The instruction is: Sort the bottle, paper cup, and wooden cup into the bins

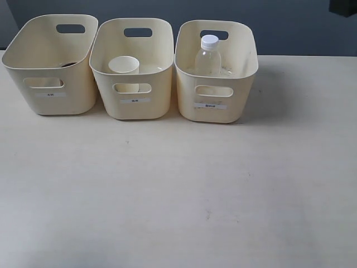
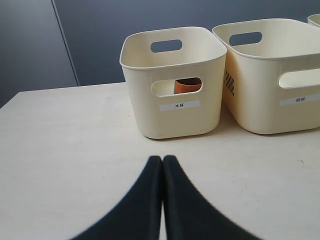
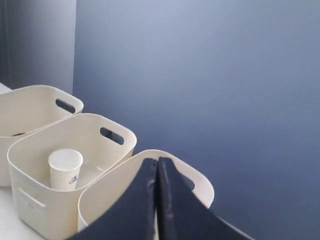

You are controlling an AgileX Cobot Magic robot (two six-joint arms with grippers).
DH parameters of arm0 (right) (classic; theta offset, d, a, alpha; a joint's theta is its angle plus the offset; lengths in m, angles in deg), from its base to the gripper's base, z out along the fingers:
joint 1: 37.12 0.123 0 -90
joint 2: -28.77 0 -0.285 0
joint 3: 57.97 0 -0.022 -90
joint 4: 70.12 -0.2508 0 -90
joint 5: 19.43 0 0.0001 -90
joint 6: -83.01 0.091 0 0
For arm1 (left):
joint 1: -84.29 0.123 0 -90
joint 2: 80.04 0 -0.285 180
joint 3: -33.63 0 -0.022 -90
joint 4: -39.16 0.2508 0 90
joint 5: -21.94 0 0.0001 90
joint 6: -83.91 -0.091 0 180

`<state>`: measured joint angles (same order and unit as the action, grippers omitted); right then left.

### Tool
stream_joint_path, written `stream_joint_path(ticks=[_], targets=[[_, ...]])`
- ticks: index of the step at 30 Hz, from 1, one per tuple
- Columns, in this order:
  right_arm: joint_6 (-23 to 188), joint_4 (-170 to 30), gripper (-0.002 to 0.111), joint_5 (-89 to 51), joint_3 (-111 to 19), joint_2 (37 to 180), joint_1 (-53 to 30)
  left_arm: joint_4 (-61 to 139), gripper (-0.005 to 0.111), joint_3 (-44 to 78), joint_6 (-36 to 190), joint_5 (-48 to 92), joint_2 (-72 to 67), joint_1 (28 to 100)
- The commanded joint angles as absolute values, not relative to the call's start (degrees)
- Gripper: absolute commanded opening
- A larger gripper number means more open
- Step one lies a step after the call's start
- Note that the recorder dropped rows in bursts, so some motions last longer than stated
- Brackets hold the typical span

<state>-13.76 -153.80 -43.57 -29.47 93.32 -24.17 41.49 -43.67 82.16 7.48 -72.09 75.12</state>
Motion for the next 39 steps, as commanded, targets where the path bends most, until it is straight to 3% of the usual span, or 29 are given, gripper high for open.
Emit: stream_joint_path(ticks=[1, 14, 18, 26, 39], targets=[[-13.4, -154.49, -0.001, -43.26, -29.2, 88.57, -24.46, 41.4, 0.0, -43.59, 82.35, 8.26, -72.25, 74.97], [-13.4, -153.75, -0.001, -41.18, -29.2, 85.88, -24.46, 41.4, 0.0, -43.59, 82.35, 8.26, -72.25, 74.97], [-6.65, -153.75, -0.001, -46.32, -26.7, 82.85, -29.57, 41.4, 0.0, -43.59, 82.35, 8.26, -72.25, 74.97], [-0.82, -148.74, -0.001, -39.48, -10.95, 63.41, -40.59, 41.4, 0.0, -43.59, 82.35, 8.26, -72.25, 74.97], [-0.82, -150.06, -0.001, -17.53, 12.77, 38.14, -41.04, 41.65, 0.0, -43.59, 82.35, 8.26, -72.25, 74.97]])
